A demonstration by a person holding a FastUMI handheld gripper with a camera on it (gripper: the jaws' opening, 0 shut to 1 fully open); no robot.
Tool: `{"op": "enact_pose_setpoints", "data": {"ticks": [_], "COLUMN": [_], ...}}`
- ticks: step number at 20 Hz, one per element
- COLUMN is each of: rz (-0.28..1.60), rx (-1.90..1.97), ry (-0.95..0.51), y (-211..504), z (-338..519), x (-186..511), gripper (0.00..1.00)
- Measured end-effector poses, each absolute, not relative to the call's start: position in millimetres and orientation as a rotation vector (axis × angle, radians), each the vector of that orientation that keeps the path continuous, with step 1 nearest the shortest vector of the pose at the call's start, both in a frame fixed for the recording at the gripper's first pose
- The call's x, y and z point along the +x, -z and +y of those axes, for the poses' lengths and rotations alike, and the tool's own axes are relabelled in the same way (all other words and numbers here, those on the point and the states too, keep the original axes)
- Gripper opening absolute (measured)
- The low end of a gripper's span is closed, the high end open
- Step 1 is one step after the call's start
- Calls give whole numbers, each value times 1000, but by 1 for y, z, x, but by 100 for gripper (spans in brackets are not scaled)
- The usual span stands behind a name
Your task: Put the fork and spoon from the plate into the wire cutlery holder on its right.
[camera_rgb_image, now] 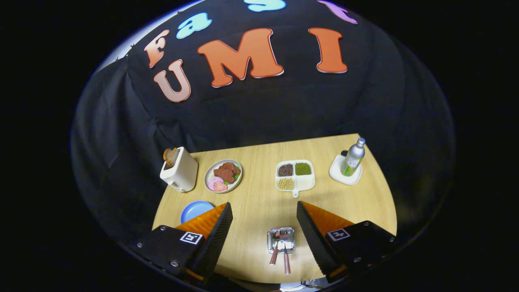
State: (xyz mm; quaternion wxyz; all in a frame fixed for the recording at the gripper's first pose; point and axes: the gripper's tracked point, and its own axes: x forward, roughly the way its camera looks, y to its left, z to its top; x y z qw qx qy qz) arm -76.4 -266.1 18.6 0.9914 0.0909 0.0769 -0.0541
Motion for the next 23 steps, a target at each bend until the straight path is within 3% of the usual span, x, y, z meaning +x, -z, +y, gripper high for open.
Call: {"op": "enact_pose_setpoints", "data": {"ticks": [12, 23], "rz": [-466, -660], "rx": [-9, -46], "ry": [266, 304], "y": [-129, -161], "z": [-274, -268], "x": [-135, -181], "gripper": [98, 98]}}
